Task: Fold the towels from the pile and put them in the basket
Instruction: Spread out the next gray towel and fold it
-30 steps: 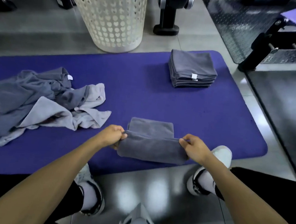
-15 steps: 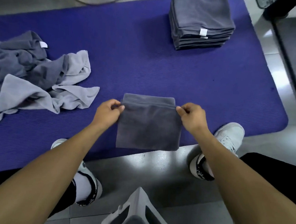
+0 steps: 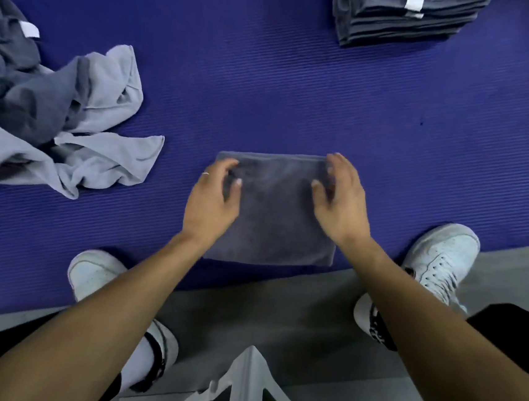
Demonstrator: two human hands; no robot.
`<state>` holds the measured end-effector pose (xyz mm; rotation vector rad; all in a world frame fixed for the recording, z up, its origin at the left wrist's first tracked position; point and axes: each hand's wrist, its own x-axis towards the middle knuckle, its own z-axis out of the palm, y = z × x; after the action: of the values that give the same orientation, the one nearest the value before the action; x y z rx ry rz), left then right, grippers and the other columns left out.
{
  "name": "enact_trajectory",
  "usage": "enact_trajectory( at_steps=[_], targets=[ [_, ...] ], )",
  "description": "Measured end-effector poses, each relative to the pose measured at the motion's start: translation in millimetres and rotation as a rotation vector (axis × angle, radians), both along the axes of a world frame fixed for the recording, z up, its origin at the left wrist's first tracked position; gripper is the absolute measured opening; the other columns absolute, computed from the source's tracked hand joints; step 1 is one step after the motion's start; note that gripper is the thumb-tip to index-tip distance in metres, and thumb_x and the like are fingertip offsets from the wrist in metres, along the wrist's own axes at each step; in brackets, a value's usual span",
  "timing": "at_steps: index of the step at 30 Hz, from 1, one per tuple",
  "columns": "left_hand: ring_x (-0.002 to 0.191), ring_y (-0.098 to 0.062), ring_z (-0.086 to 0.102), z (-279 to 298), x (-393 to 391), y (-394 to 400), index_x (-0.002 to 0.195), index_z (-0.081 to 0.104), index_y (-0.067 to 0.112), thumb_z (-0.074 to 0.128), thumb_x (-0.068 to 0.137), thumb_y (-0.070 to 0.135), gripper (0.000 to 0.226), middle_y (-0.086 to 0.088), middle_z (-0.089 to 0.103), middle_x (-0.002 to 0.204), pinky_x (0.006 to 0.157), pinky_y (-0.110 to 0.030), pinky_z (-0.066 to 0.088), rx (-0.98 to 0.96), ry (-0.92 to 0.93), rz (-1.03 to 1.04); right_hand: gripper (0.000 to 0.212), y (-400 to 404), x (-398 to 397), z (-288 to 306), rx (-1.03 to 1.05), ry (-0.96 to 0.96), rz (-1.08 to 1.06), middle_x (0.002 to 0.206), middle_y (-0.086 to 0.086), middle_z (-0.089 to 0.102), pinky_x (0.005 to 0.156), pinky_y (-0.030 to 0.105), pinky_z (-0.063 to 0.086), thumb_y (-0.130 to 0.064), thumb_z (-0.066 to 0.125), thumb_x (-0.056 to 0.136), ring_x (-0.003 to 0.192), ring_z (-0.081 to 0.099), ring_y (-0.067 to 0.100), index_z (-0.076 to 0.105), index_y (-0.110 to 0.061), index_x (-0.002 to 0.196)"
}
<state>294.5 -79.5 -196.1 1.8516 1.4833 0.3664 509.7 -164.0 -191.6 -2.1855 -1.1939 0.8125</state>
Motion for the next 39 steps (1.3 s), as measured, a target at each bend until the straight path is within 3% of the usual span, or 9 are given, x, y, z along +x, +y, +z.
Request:
enact_trajectory(
  at_steps=[3,8,16,20,23,25,29,34,39],
  targets=[
    [0.149,-0.029,0.021,-26,1,-19,0.149,0.038,0.014,0.04,0.102,0.037,0.052,-0.011,0.024,0.161,0.119,-0.044,0.021,0.231,0.281,-0.427,0.055,-12,-20,-22,0.049,-0.235,0.355,0.162,0.011,0.022,0.105,0.042,0.045,-0.037,0.04,0.103,0.145,0.032,0.028,0.034,-0.009,0.151],
    [0.152,-0.032,-0.001,-58,-11,-23,0.158,0.009,0.022,0.022,0.101,0.052,0.065,-0.009,-0.001,0.165,0.12,-0.052,-0.004,0.244,0.535,-0.49,0.067,-27,-23,-59,-0.085,-0.442,0.578,0.163,0.014,0.018,0.122,0.05,0.017,-0.047,0.028,0.102,0.151,0.017,0.029,0.022,-0.007,0.155],
    [0.151,-0.034,-0.003,-51,-14,-15,0.158,0.008,0.027,0.024,0.102,0.052,0.064,-0.001,-0.011,0.166,0.122,-0.053,0.009,0.079,0.412,-0.379,0.069,-23,-20,-62,-0.138,-0.537,0.57,0.163,0.013,0.018,0.122,0.045,0.01,-0.051,0.031,0.1,0.15,0.017,0.029,0.021,-0.011,0.156],
    [0.144,-0.013,0.027,-20,-17,-19,0.152,0.032,0.021,0.059,0.096,0.037,0.064,-0.003,0.018,0.161,0.105,-0.009,0.031,-0.073,0.04,0.03,0.066,-23,-26,-53,-0.153,-0.493,0.553,0.163,0.014,0.018,0.122,0.045,0.007,-0.048,0.029,0.101,0.151,0.015,0.03,0.022,-0.009,0.155],
    [0.107,-0.006,0.047,-4,-7,-15,0.145,0.04,0.018,0.071,0.087,0.038,0.069,-0.004,0.038,0.142,0.075,-0.002,0.036,-0.332,0.041,0.427,0.065,-23,-32,-44,-0.149,-0.399,0.494,0.163,0.013,0.018,0.122,0.046,0.009,-0.046,0.026,0.101,0.151,0.012,0.03,0.024,-0.009,0.154],
    [0.091,-0.005,0.053,-5,-7,-6,0.133,0.05,0.015,0.078,0.078,0.047,0.07,-0.004,0.047,0.133,0.065,-0.008,0.038,-0.485,0.056,0.542,0.065,-22,-35,-37,-0.161,-0.352,0.453,0.163,0.012,0.016,0.123,0.045,0.008,-0.048,0.023,0.102,0.152,0.01,0.028,0.023,-0.01,0.155],
    [0.083,-0.015,0.07,1,-14,4,0.101,0.065,0.015,0.085,0.068,0.049,0.051,-0.002,0.072,0.098,0.07,-0.029,0.057,-0.773,-0.016,0.513,0.063,-23,-37,-21,-0.157,-0.26,0.397,0.162,0.01,0.021,0.124,0.044,0.015,-0.045,0.027,0.103,0.151,0.016,0.026,0.025,-0.01,0.154],
    [0.084,-0.013,0.07,26,-15,-6,0.1,0.063,0.015,0.081,0.078,0.04,0.039,0.001,0.072,0.097,0.066,-0.024,0.053,-0.853,-0.082,0.387,0.052,-29,-32,8,-0.152,-0.156,0.3,0.151,0.005,0.042,0.106,0.041,0.046,-0.039,0.039,0.103,0.132,0.048,0.023,0.036,-0.015,0.149],
    [0.091,-0.014,0.073,69,-9,-8,0.114,0.065,0.015,0.086,0.074,0.028,0.046,0.001,0.076,0.103,0.084,-0.035,0.059,-0.831,-0.236,0.284,0.04,-47,-32,43,0.037,-0.077,0.234,0.131,0.001,0.061,0.087,0.045,0.055,-0.037,0.048,0.101,0.11,0.063,0.022,0.057,-0.016,0.134]
  ],
)
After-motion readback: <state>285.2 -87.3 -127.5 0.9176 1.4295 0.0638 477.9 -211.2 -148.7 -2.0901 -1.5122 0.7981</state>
